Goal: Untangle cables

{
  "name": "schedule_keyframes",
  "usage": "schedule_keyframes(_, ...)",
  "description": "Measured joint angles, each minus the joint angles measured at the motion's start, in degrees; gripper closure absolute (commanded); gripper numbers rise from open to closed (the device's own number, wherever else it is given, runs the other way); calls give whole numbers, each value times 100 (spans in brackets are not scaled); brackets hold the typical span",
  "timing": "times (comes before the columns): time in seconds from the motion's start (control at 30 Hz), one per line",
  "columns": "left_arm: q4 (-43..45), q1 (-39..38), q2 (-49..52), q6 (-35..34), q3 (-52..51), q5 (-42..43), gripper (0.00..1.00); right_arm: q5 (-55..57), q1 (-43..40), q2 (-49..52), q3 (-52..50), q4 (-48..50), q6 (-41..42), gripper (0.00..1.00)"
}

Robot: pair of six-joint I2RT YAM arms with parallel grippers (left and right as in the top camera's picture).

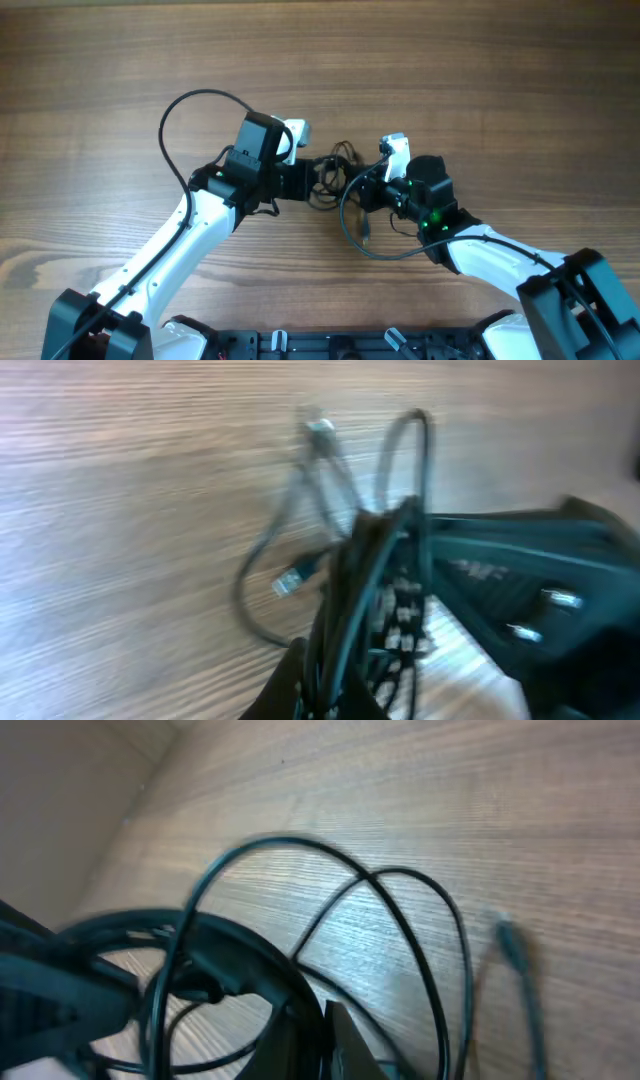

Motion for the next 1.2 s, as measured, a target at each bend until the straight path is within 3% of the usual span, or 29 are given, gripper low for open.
schedule_keyframes(0.13, -354, 308, 0, -909, 0, -560, 96, -170, -280, -26, 81, -391, 710, 96)
schedule_keyframes(0.23, -568, 984, -9, -1615, 0, -1394, 89, 599, -973, 2, -28, -831, 1117, 95)
schedule_keyframes(0.27, -566, 1095, -13, -1823, 0, -1565, 86, 745, -1034, 2, -46, -868, 1226, 93)
schedule_keyframes(0.3, -568, 1143, -13, -2048, 0, -1659, 85, 809, -1025, 4, -48, -879, 1325, 81)
schedule_keyframes(0.37, -566, 1143, -13, -2361, 0, -1749, 90, 881, -1010, 2, -48, -942, 1574, 69)
schedule_keyframes(0.43, -560, 1121, -13, -2566, 0, -1742, 92, 907, -1005, 4, -50, -1064, 1746, 63)
schedule_keyframes(0.47, -470, 1099, -13, -2542, -4, -1655, 88, 903, -1005, 2, -50, -1134, 1862, 61)
schedule_keyframes(0.5, -339, 1071, -13, -2402, -9, -1502, 80, 887, -1005, 2, -52, -1172, 1906, 59)
schedule_keyframes(0.53, -149, 1016, -13, -2083, -11, -1211, 65, 868, -1005, 4, -52, -1215, 1956, 55)
schedule_keyframes(0.63, 234, 675, -13, -616, -11, 125, 8, 850, -1005, 4, -52, -1255, 2033, 48)
schedule_keyframes(0.67, 247, 570, -13, -267, -11, 345, 0, 844, -1005, 2, -52, -1261, 2046, 45)
schedule_keyframes(0.73, 245, 420, -13, 68, -11, 380, 0, 837, -1005, 4, -52, -1261, 2085, 41)
schedule_keyframes(0.8, 111, 396, -13, -81, -11, -44, 0, 824, -1005, 4, -52, -1261, 2118, 38)
schedule_keyframes(0.93, -470, 409, -9, -1335, -11, -1537, 0, 824, -1005, 4, -52, -1261, 2116, 34)
schedule_keyframes(1.17, -811, 409, 341, -2977, -11, -2122, 0, 824, -1005, 2, -52, -1263, 2116, 34)
schedule_keyframes(1.2, -796, 409, 424, -3136, -11, -2140, 5, 824, -1005, 2, -52, -1263, 2116, 34)
